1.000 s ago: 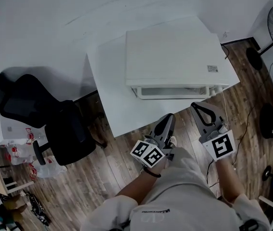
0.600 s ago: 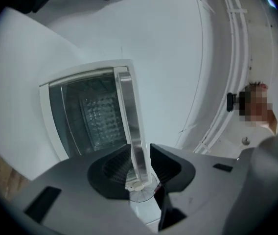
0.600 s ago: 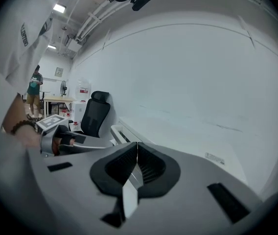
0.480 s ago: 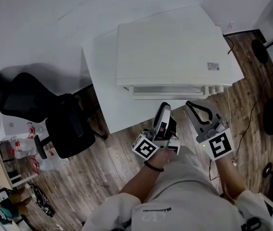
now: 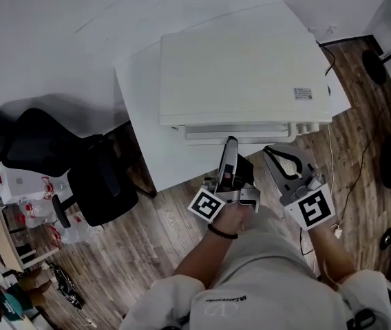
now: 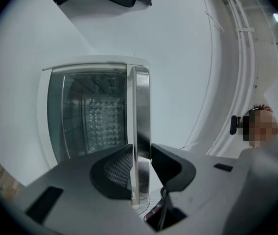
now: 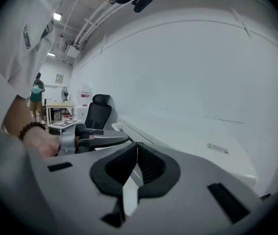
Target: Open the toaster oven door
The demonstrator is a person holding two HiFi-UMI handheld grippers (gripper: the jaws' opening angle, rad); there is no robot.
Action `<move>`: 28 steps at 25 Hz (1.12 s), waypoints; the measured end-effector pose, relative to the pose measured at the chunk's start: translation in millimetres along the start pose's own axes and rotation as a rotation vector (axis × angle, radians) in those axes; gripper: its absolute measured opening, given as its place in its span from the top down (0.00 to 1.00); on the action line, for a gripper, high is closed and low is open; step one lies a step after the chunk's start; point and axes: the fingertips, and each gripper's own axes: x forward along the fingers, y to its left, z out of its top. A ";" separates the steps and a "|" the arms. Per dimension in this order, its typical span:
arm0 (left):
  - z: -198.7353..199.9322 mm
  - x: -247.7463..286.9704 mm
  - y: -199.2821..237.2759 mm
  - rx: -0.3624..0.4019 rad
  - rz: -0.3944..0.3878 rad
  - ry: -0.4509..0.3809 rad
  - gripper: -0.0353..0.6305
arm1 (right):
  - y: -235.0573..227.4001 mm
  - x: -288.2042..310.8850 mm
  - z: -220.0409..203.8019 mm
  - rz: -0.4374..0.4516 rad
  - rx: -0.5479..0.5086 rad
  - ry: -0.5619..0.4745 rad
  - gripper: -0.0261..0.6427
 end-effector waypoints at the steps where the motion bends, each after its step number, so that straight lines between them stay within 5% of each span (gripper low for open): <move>1: 0.5 0.6 -0.1 -0.004 -0.001 -0.006 0.77 | 0.2 -0.6 0.7 -0.002 0.004 -0.005 0.93; 28: -10.8 -43.3 0.7 -0.028 0.086 0.073 0.80 | 41.1 -35.3 -19.2 -0.053 0.118 0.011 0.93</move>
